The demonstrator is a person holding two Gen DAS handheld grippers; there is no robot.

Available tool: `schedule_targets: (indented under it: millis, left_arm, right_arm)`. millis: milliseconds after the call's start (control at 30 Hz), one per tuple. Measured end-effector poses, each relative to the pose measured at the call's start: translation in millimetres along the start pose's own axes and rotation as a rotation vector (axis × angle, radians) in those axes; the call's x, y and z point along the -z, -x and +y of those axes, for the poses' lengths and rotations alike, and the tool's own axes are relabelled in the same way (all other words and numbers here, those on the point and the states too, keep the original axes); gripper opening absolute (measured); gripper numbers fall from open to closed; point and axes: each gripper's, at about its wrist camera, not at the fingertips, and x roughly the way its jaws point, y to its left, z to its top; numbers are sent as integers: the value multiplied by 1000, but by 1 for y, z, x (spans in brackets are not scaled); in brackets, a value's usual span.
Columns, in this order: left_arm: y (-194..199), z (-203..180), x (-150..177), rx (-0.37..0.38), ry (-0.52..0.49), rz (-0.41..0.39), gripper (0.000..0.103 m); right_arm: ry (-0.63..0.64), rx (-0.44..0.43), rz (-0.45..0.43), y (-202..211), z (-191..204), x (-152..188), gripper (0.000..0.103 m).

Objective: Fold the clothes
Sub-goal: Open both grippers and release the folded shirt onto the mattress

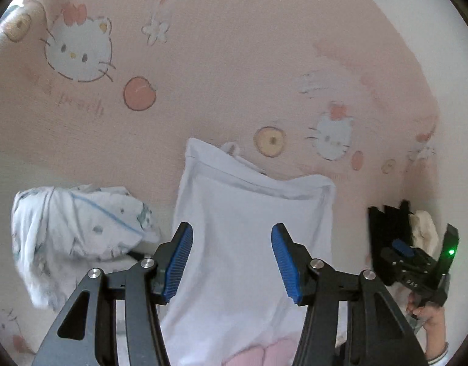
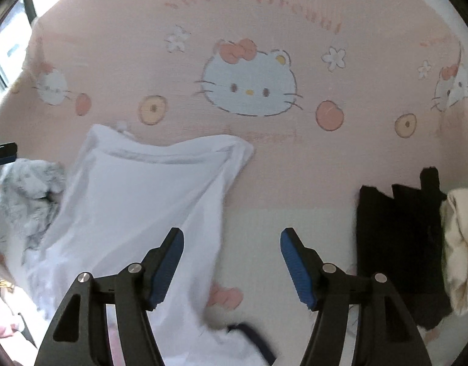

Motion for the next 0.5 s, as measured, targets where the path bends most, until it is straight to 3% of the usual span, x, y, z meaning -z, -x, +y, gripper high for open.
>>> schedule_targets:
  millis: [133, 333, 500]
  left_arm:
    - [8, -11, 10, 20, -17, 6, 50]
    - [21, -16, 33, 7, -21, 34, 50]
    - [35, -10, 47, -20, -4, 23, 50]
  right_arm:
    - [25, -15, -21, 25, 3, 11, 68]
    - [-9, 29, 42, 43, 0, 21, 71]
    - [23, 77, 2, 77, 3, 21, 71]
